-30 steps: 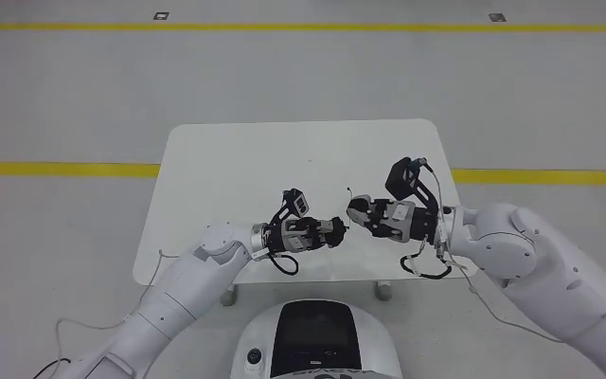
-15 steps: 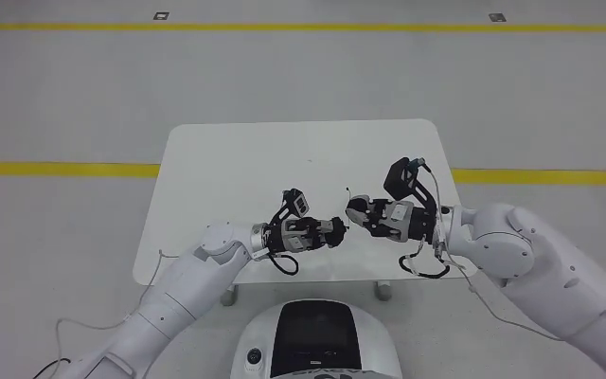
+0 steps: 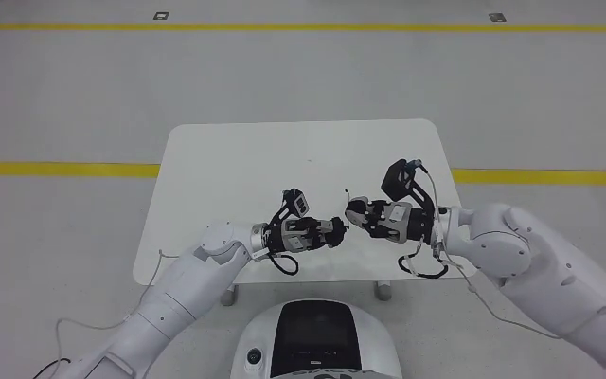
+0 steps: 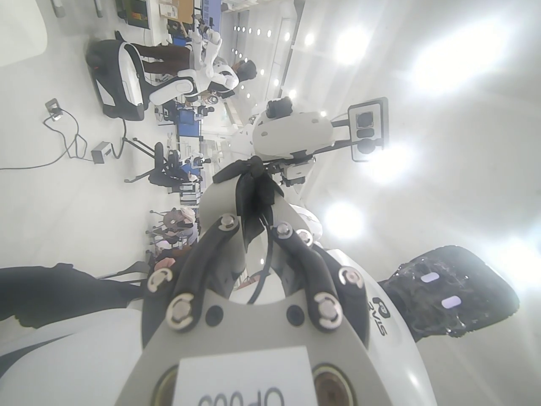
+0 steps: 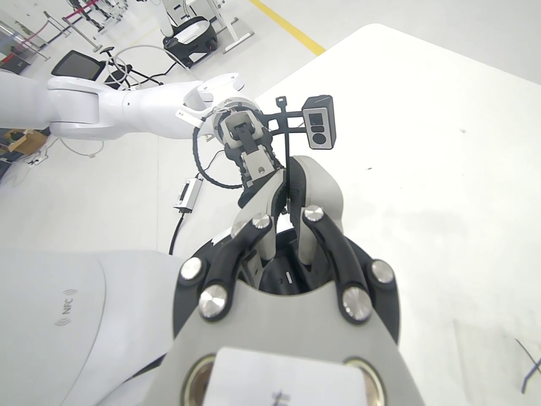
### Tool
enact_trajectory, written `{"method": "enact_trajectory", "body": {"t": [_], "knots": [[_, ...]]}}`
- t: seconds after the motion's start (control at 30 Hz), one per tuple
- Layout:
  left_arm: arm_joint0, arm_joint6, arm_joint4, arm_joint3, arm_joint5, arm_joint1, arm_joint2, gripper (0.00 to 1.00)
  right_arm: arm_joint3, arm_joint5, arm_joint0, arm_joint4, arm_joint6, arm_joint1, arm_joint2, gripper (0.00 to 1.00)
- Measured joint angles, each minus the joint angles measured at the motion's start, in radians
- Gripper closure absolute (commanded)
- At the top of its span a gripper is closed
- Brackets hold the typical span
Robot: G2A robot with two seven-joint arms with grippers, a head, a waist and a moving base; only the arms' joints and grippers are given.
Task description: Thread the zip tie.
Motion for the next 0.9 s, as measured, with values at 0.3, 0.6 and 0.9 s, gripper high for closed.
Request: {"method": "enact_trajectory", "body": {"t": [0.3, 0.6, 0.9], "knots": [[0.000, 0.000, 0.000, 0.000, 0.000, 0.000, 0.000, 1.00, -0.010, 0.000, 0.011, 0.000, -0.015, 0.006, -0.008, 1.00], [0.000, 0.000, 0.000, 0.000, 0.000, 0.000, 0.000, 1.00, -0.018, 0.000, 0.013, -0.001, -0.019, 0.016, -0.011, 1.00], [0.000, 0.000, 0.000, 0.000, 0.000, 0.000, 0.000, 1.00, -0.024, 0.000, 0.012, -0.002, -0.031, 0.027, -0.012, 1.00]]}}
